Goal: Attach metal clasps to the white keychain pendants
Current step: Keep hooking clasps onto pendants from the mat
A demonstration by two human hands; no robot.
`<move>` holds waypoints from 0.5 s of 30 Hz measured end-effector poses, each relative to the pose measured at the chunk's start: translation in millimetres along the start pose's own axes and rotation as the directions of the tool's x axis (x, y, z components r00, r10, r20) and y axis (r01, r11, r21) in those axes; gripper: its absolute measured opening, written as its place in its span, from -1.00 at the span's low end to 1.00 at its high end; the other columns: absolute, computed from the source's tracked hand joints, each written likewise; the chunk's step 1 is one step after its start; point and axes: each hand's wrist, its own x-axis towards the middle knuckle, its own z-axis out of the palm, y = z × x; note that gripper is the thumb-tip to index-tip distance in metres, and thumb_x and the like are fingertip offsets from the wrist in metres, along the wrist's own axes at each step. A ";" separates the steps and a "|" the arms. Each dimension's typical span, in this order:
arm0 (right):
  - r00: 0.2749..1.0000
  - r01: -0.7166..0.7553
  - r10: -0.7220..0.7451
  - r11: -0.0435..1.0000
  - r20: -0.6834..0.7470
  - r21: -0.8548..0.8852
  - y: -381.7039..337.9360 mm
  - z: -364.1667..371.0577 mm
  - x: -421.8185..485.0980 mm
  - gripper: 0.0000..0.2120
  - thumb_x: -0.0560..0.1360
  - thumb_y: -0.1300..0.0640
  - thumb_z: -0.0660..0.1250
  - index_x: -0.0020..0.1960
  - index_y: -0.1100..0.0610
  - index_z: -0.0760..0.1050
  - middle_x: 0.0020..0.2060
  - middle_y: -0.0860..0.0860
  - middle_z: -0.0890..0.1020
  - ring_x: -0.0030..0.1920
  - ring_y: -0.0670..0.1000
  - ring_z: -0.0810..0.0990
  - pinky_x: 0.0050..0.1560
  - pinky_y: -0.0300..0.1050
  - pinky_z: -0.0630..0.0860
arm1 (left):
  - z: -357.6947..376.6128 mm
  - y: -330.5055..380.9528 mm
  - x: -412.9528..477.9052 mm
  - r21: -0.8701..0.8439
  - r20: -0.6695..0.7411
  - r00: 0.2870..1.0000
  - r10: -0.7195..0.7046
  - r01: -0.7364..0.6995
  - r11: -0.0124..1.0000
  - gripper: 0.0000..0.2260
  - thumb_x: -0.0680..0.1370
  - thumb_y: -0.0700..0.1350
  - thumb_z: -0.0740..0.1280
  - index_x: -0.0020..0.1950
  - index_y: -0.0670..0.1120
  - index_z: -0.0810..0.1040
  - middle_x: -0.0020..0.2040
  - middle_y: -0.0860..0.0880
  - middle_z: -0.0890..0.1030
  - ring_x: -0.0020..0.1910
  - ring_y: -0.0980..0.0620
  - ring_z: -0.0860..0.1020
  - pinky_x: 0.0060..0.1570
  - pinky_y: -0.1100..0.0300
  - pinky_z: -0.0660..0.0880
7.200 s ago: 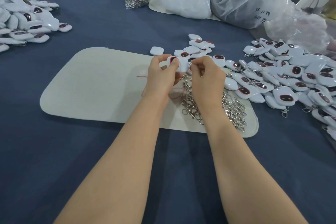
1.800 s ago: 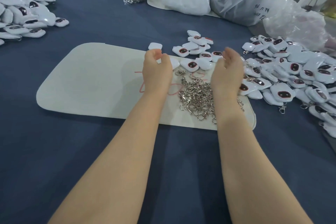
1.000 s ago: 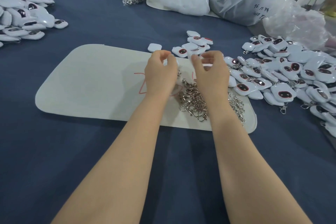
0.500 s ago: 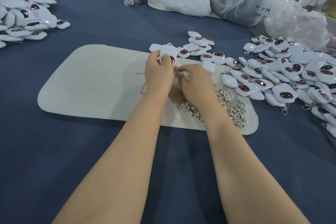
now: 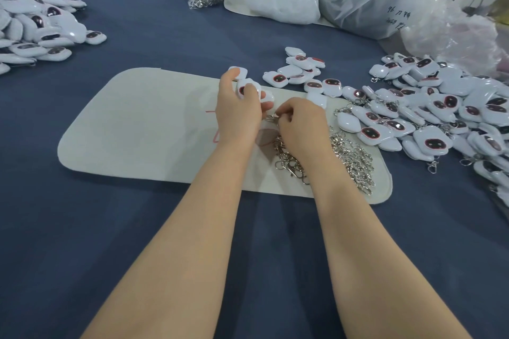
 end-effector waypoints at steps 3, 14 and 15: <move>0.998 0.036 -0.034 0.999 0.053 -0.039 1.2 1.9 0.6 -0.78 0.51 0.17 0.27 0.15 0.12 0.51 0.05 0.09 0.58 0.09 0.11 0.51 0.14 0.01 0.43 | -1.6 0.9 0.0 -0.027 -0.020 0.999 0.028 -0.028 0.999 -0.75 0.58 -0.26 0.09 0.16 0.00 0.42 -0.02 -0.13 0.57 -0.36 0.09 0.61 -0.10 0.14 0.61; 0.998 0.048 -0.047 0.999 -0.035 0.017 2.3 2.2 2.7 -0.89 0.56 0.17 0.22 0.02 0.15 0.51 -0.03 0.08 0.59 -0.01 0.08 0.51 0.04 -0.09 0.41 | -1.2 -0.9 2.0 0.028 -0.005 0.999 0.050 -0.050 0.998 -0.73 0.57 -0.28 0.11 0.06 -0.05 0.55 -0.12 -0.03 0.55 -0.31 0.07 0.62 -0.03 0.10 0.59; 0.996 0.035 -0.025 0.993 -0.084 0.113 1.7 0.4 2.9 -0.90 0.56 0.18 0.23 -0.01 0.15 0.51 -0.08 0.04 0.59 -0.06 0.04 0.51 -0.02 -0.20 0.40 | -1.4 -1.2 2.5 0.057 0.001 0.998 0.059 -0.059 0.997 -0.74 0.56 -0.28 0.11 0.01 -0.05 0.56 -0.15 0.00 0.54 -0.30 0.07 0.63 0.01 0.06 0.60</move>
